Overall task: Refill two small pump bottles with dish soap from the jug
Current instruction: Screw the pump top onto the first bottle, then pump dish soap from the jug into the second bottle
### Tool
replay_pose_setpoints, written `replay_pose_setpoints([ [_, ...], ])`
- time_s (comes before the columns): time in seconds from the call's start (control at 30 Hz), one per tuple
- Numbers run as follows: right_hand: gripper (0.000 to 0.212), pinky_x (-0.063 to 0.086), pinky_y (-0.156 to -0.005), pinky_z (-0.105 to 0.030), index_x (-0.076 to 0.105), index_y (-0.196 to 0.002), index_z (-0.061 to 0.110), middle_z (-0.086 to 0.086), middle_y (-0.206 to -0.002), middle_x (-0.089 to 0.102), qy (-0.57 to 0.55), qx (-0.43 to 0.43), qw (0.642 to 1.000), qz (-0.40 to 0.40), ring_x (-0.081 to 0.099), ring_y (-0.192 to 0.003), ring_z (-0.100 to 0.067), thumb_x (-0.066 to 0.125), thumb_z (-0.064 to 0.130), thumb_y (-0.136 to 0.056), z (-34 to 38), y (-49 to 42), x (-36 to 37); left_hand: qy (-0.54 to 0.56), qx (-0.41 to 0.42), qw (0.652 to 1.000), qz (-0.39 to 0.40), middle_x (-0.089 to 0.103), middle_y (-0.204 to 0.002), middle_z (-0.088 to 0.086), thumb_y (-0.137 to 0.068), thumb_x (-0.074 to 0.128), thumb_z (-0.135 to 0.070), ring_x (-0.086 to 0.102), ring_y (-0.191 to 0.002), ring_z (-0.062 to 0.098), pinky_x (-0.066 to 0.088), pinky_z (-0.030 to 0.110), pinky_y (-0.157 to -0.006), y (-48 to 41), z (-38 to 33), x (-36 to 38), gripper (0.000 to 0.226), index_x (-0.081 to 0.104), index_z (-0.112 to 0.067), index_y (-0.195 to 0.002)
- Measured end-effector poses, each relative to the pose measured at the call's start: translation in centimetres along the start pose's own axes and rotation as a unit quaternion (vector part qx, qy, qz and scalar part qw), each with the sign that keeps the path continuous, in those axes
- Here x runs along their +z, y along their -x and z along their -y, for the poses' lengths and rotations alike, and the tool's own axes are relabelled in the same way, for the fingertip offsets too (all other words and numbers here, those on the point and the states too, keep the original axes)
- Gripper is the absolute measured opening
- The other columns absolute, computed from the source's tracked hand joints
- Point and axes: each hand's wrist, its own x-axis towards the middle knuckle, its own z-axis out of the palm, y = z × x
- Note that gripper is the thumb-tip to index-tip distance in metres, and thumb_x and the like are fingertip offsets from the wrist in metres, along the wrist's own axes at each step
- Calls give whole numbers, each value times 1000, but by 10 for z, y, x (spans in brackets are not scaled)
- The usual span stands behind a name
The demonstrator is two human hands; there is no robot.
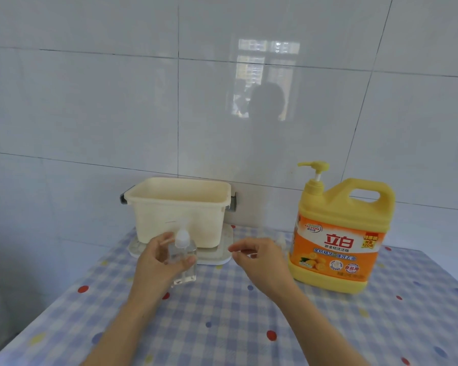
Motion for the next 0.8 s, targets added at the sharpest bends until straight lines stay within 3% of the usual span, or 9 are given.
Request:
replay_pose_setpoints([
  [0.07,22,47,-55,-10,72,-105,26,8,-106,67,-9,11,1000,-14,60,-79,-2,56,16,-95,-4,-2,-2,-16,79,992,-98,54,-126,-8,-71,84,-14,51,-117,11,42,26,-97,12,-11,1,67,50,-27,-128],
  [0.13,27,36,-42,-8,74,-104,23,7,-93,68,-30,11,998,-55,52,-54,1,52,10,-95,-7,-4,-6,-43,211,958,-190,51,-124,-11,-76,81,-17,50,-114,10,41,20,-94,27,-27,4,55,51,-26,-121],
  [0.2,28,32,-39,-9,75,-96,23,8,-75,68,-61,3,990,-128,44,-39,1,52,6,-95,-8,-7,-14,-78,346,919,-174,50,-115,-10,-80,75,-18,51,-109,4,40,13,-94,36,-40,15,40,55,-19,-114],
  [0.27,28,34,-39,-12,74,-91,23,10,-70,68,-79,-10,981,-175,44,-39,0,54,4,-94,-8,-11,-24,-119,405,902,-91,49,-113,-13,-81,63,-22,48,-110,-7,36,5,-94,34,-45,34,29,58,-18,-110],
  [0.37,35,51,-61,-13,72,-108,20,9,-93,70,-47,-14,989,-141,63,-74,-3,49,-1,-93,-3,-16,-30,-186,336,921,68,45,-119,-19,-86,59,-20,45,-111,-11,32,-2,-91,21,-38,68,27,60,-25,-113],
  [0.47,54,51,-93,-29,60,-128,23,0,-122,63,5,0,993,-115,56,-115,-13,42,-8,-88,-10,-22,-28,-266,260,916,152,43,-133,-10,-92,57,-12,46,-120,2,28,2,-90,1,-14,103,35,58,-22,-125],
  [0.57,58,50,-96,-31,56,-133,21,-2,-128,61,9,10,990,-138,55,-117,-12,41,-9,-86,-18,-28,-32,-326,216,898,201,36,-146,-5,-95,52,-13,40,-133,11,27,11,-97,-16,3,128,43,49,-22,-137],
  [0.7,57,49,-98,-30,54,-135,21,-1,-129,60,27,17,990,-139,55,-117,-13,42,-7,-86,-22,-32,-34,-377,179,869,266,27,-154,0,-96,45,-26,34,-139,20,37,36,-109,-35,22,155,50,35,-34,-145],
  [0.8,57,49,-97,-28,53,-136,21,-2,-130,59,25,29,989,-140,54,-119,-14,43,-5,-86,-29,-36,-37,-421,215,825,310,26,-156,1,-94,33,-35,31,-142,25,35,46,-111,-46,32,170,51,24,-46,-143],
])
